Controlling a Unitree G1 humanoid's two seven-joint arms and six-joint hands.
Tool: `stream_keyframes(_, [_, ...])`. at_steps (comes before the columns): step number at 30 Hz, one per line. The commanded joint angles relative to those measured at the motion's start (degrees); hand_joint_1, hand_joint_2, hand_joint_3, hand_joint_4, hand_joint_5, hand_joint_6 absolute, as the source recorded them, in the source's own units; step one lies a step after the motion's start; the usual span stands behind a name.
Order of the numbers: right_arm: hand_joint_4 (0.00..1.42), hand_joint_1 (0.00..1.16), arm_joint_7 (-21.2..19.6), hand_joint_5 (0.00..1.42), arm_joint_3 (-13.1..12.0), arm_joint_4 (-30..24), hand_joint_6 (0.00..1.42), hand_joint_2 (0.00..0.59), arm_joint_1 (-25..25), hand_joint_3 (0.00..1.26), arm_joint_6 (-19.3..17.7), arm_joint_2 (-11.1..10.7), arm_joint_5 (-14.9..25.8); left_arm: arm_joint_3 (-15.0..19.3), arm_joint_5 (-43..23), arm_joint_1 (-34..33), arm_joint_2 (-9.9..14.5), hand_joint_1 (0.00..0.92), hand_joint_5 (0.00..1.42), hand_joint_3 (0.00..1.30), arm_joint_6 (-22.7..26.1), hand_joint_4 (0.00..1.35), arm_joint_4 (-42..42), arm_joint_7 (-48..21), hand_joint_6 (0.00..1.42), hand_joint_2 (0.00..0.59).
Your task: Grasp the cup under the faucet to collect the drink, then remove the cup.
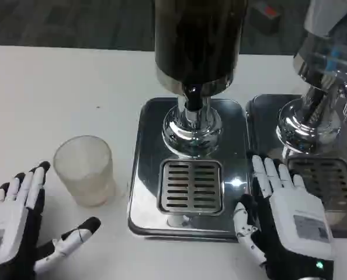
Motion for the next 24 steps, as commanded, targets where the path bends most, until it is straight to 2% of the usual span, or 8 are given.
stream_keyframes(1, [0.0, 0.0, 0.61, 0.0, 0.02, -1.05, 0.0, 0.586, 0.11, 0.01, 0.56, -0.19, -0.38, 0.03, -0.01, 0.41, -0.39, 0.0, 0.0, 0.0, -0.5, 0.0, 0.32, 1.33, 0.0, 0.106])
stream_keyframes(10, [0.0, 0.0, 1.36, 0.0, -0.1, -1.08, 0.0, 0.586, -0.26, 0.01, 1.31, -0.04, -0.25, 0.22, -1.13, -0.25, -0.64, 0.0, 0.0, 0.0, -1.57, 0.0, 1.54, 1.77, 0.0, 0.096])
stream_keyframes(17, [0.0, 0.0, 1.21, 0.0, -0.13, -1.36, 0.0, 0.586, -0.27, 0.01, 1.63, 0.01, -0.42, 1.45, -4.41, -1.71, -0.45, 0.0, 0.0, 0.0, -4.64, 0.0, 4.63, 1.83, 0.0, 0.073])
stream_keyframes(24, [0.0, 0.0, 1.2, 0.0, -0.26, -1.46, 0.0, 0.586, -0.19, 0.02, 1.92, 0.19, -0.24, 2.01, -9.25, -4.92, -0.82, 0.0, 0.0, 0.0, -10.75, 0.0, 10.1, 0.84, 0.0, 0.018])
